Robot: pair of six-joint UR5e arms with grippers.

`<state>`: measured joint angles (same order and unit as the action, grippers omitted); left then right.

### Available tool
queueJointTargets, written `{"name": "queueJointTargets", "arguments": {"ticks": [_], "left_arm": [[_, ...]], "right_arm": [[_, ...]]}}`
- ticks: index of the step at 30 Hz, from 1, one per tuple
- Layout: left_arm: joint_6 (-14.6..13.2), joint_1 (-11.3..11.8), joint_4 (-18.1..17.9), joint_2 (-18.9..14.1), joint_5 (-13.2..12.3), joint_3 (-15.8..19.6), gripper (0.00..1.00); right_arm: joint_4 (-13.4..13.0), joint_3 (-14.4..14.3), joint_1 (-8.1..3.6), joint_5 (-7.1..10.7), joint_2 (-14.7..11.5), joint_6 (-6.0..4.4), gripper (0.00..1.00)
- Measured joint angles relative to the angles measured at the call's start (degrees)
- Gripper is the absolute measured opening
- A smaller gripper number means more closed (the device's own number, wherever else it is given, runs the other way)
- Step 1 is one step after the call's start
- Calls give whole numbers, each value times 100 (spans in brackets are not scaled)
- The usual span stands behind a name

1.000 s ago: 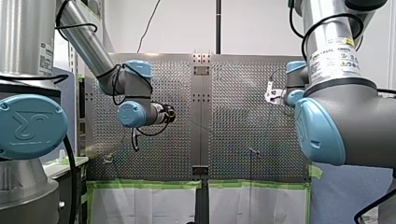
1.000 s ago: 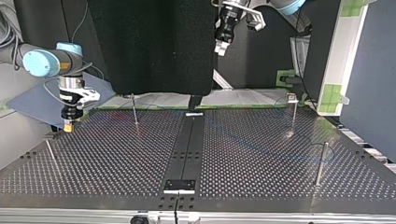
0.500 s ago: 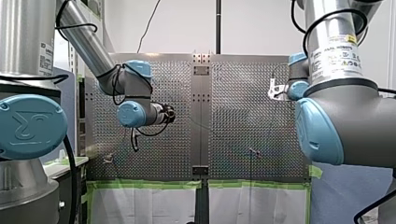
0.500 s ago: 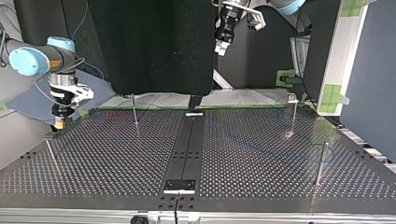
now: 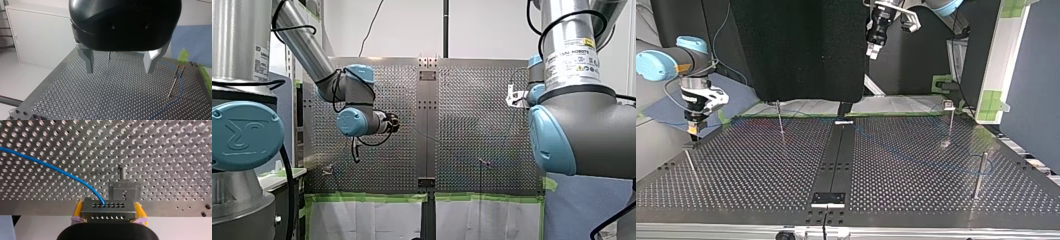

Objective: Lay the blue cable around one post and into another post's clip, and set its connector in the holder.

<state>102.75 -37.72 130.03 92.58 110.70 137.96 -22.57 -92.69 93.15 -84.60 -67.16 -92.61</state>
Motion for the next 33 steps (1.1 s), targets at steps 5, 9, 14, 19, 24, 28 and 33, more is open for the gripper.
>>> {"name": "queueJointTargets", "arguments": {"ticks": [5,9,14,19,24,28,33], "left_arm": [[-1,17,56,0,6,-3,100],[-1,45,134,0,8,-6,100],[-1,65,162,0,8,-7,100],[0,92,188,0,3,-23,100],[6,132,227,0,0,-36,100],[8,158,244,0,5,-43,100],[8,185,303,0,8,-73,100]], "right_arm": [[-105,27,-113,261,3,-7,0],[-141,80,-199,441,4,-19,0],[4,204,-327,680,4,85,0],[158,264,-424,953,12,179,0],[39,272,-516,1211,27,136,0],[-128,276,-602,1412,58,31,0],[-176,306,-692,1628,166,13,0]]}}
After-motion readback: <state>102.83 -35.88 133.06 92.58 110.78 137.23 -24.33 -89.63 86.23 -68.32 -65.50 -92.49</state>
